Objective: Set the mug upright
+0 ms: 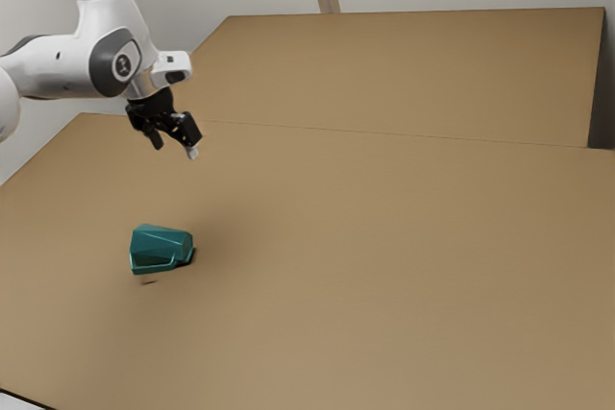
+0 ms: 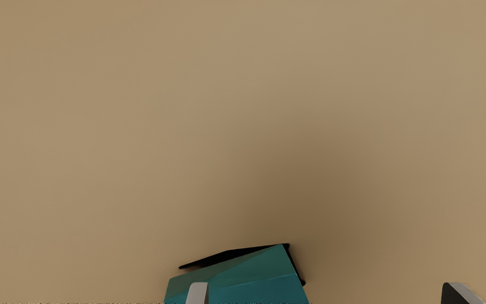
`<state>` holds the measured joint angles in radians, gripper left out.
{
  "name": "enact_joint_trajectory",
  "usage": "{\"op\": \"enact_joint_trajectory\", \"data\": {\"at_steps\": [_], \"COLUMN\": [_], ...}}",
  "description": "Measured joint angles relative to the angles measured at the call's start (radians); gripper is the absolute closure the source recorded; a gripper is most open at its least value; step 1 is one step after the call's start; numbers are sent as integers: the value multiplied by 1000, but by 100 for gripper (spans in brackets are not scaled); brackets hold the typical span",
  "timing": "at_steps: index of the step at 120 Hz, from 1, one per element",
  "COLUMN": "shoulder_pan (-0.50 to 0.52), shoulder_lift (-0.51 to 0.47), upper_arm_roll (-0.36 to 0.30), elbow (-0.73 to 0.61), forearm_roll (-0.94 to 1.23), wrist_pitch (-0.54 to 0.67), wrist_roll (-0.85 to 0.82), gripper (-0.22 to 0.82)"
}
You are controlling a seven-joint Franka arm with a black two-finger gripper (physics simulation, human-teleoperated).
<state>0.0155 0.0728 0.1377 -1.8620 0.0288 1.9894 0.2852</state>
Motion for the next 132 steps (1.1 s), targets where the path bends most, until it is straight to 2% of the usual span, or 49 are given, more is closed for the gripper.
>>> {"op": "enact_joint_trajectory", "data": {"at_steps": [20,39,68,85,105,132], "shoulder_pan": [-4,22,42,115,304,321], "shoulder_lift": [-34,-78,-70,-25,33,113], "upper_arm_roll": [35,54,123,121,122,120], "elbow": [7,3,-15,-27,-26,-24], "forearm_roll": [-22,-107,-245,-277,-299,-333], "wrist_pitch": [-4,-57,-153,-184,-201,-208], "wrist_roll": [17,44,129,193,275,375], "gripper": [0,0,0,0,0,0]}}
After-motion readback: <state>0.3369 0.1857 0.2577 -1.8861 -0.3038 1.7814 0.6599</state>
